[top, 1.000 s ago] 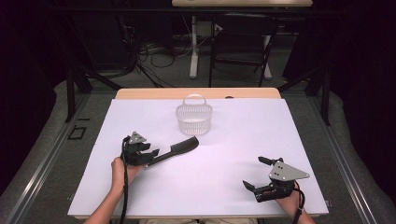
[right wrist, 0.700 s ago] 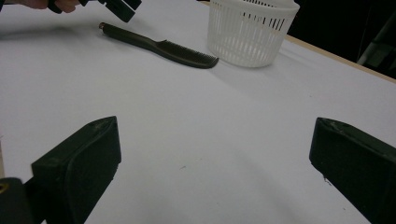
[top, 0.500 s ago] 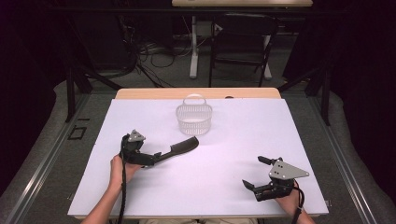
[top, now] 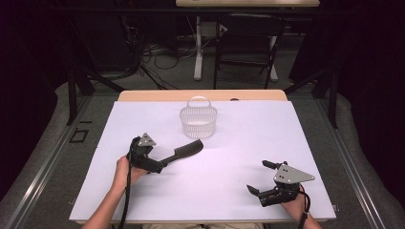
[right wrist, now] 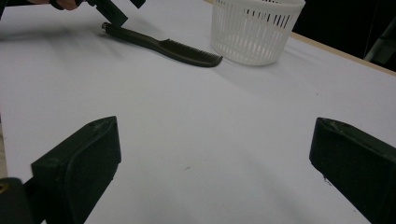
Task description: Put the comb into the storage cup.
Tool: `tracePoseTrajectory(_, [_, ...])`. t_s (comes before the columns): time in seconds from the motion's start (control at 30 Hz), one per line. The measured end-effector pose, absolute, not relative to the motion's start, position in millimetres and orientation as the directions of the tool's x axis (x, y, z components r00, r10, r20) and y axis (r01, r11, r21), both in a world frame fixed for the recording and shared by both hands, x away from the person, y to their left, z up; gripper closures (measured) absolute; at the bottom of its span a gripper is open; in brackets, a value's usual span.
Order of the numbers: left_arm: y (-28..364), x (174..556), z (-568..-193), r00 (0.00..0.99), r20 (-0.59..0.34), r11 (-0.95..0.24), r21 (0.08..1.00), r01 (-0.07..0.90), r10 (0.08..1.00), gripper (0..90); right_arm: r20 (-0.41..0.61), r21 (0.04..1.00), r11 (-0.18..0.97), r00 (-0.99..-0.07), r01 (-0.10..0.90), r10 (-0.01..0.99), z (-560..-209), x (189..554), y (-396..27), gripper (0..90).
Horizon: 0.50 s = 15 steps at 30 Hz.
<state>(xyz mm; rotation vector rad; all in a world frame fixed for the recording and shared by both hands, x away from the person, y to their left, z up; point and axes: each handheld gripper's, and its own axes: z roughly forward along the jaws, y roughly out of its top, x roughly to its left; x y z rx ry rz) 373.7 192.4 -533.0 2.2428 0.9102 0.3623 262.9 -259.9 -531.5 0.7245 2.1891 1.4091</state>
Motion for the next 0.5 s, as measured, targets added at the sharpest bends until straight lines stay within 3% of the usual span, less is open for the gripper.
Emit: tracePoseTrajectory(0.5, [187.5,370.9,-520.5,0.758,0.030,-0.563,0.689,0.456,0.651,0.0,-0.085,0.918,0.351,-0.774,0.184,0.628,-530.6,261.6,-259.2,1.7])
